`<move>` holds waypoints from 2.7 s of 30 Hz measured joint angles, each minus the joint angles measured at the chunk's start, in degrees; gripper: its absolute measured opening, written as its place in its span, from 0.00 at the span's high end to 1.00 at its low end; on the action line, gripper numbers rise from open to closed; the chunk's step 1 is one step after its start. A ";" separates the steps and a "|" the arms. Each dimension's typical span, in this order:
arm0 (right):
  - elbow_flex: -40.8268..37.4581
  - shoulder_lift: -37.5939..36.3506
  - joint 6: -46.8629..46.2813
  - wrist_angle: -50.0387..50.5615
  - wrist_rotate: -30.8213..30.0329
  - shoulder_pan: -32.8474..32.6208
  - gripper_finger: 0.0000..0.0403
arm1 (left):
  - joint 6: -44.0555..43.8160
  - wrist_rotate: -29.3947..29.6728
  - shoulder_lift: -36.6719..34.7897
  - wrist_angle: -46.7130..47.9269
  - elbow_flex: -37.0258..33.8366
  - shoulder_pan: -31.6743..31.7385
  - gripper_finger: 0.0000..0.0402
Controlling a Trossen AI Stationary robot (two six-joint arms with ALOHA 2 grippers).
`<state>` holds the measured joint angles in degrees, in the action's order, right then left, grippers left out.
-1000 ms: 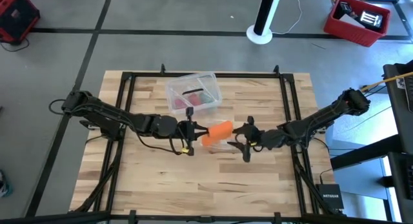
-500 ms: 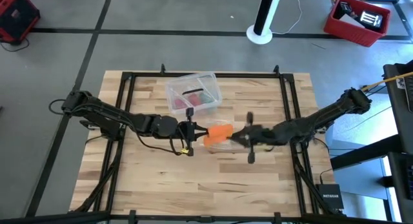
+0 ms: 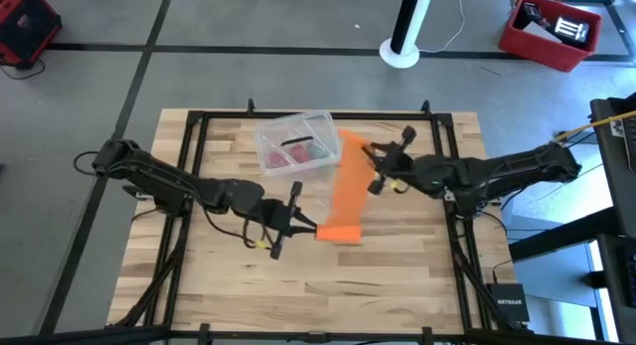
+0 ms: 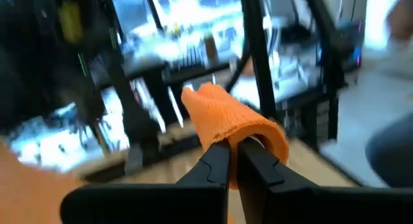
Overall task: Roll bandage
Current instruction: Roll the orange bandage
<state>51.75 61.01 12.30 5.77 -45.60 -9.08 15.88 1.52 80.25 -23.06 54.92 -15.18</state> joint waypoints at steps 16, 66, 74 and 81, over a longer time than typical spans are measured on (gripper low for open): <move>9.60 -2.02 -33.33 37.47 41.50 5.72 0.34 | -1.36 -0.70 -6.80 -2.87 0.02 4.32 0.99; -7.28 8.64 -12.08 -13.27 23.74 -9.08 0.99 | 18.93 8.74 -7.62 -20.97 0.00 8.42 0.99; -2.80 7.93 -12.39 -8.93 24.74 -14.76 0.99 | 27.11 18.69 -9.14 -10.50 0.00 8.83 0.99; 3.56 7.83 -10.22 -7.19 25.85 -17.62 0.99 | 25.26 19.74 -9.41 -2.63 0.00 10.53 0.99</move>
<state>55.31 68.84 2.07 -1.43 -19.75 -26.70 41.14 21.26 70.85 -25.68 54.92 -4.65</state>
